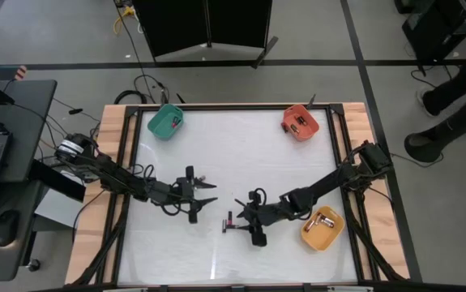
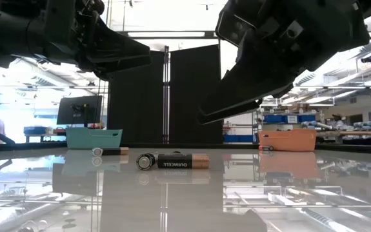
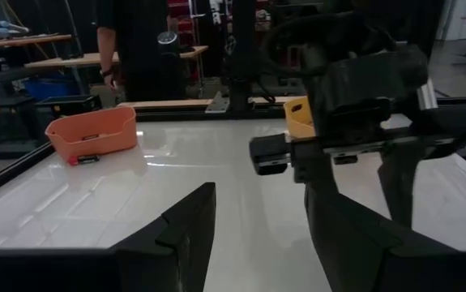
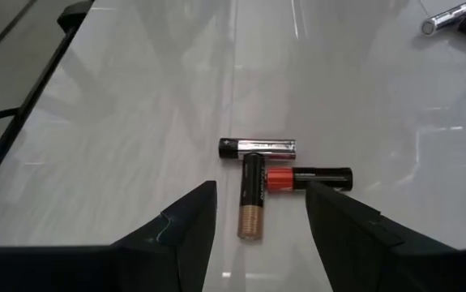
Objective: Sort batteries
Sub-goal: Put the black battery into the orange bin
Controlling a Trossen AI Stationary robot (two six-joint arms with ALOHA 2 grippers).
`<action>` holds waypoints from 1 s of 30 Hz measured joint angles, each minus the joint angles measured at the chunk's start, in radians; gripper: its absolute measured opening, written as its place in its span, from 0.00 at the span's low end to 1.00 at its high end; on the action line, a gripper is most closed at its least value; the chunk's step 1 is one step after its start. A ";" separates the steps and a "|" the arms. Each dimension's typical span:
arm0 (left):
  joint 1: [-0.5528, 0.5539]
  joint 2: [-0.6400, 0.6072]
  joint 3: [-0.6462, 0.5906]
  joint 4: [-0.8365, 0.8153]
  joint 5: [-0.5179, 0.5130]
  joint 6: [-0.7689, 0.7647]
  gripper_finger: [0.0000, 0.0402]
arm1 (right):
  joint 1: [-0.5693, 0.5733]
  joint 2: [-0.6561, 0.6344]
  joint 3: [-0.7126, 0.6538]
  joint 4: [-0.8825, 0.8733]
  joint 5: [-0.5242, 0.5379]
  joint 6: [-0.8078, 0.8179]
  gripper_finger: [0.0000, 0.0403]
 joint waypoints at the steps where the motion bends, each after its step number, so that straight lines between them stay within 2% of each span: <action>1: 0.000 0.000 0.000 0.000 -0.006 -0.002 0.49 | -0.002 0.000 0.000 0.001 0.000 0.000 0.50; 8: 0.000 0.000 0.000 0.000 -0.028 -0.001 0.49 | -0.002 0.004 0.000 0.020 0.002 0.001 0.48; 12: 0.000 0.000 0.000 0.000 -0.028 0.000 0.49 | -0.002 0.062 0.008 0.078 -0.004 0.029 0.48; 20: 0.000 0.000 0.000 -0.002 -0.029 0.000 0.49 | -0.001 0.072 0.196 -0.276 -0.007 0.054 0.48; 30: 0.000 0.000 0.000 -0.002 -0.029 -0.001 0.49 | 0.009 0.116 0.209 -0.294 0.032 0.076 0.46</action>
